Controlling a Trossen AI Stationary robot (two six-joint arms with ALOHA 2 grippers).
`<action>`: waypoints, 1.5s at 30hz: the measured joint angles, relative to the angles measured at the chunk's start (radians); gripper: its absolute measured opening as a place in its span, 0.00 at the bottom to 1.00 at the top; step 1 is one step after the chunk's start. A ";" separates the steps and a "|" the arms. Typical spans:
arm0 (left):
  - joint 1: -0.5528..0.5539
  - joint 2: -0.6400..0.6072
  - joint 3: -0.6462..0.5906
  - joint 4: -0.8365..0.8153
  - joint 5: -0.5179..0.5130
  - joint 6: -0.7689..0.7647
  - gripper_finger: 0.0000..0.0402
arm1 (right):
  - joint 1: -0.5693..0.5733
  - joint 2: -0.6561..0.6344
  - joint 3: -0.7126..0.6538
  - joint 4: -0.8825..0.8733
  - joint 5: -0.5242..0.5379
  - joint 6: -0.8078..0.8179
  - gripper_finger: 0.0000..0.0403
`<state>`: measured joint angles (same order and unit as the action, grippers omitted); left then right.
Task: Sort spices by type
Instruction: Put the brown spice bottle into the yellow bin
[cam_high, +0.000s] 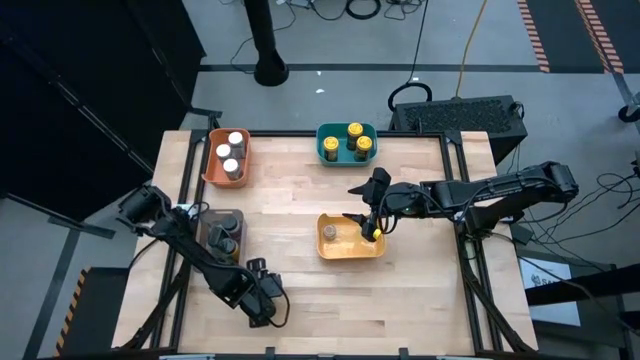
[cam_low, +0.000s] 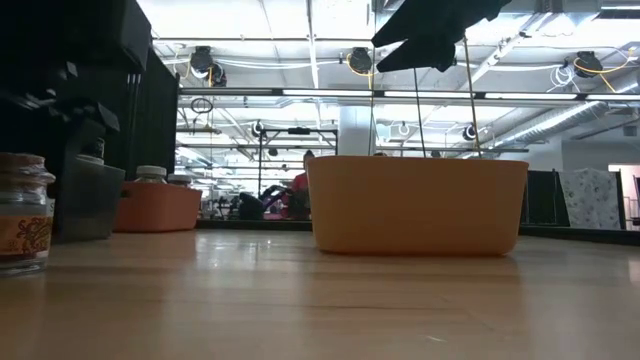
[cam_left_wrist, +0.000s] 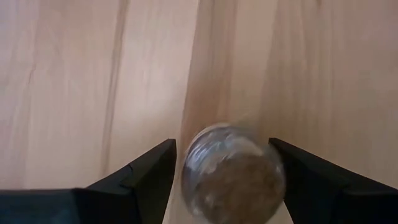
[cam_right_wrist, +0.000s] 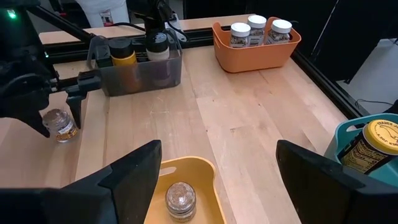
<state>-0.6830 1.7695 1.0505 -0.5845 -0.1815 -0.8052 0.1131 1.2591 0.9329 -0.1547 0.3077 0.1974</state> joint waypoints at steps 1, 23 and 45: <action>0.000 0.002 0.000 0.010 -0.001 0.000 0.64 | 0.000 0.000 0.000 0.000 0.000 0.000 0.74; 0.096 0.000 0.167 -0.190 -0.005 0.137 0.49 | 0.100 -0.089 0.031 -0.158 0.091 0.055 0.74; 0.476 0.018 0.547 -0.158 -0.016 0.781 0.49 | 0.275 -0.183 0.031 -0.663 0.280 0.604 0.74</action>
<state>-0.2075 1.7875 1.5970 -0.7430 -0.1973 -0.0244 0.3882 1.0761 0.9642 -0.8175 0.5877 0.8017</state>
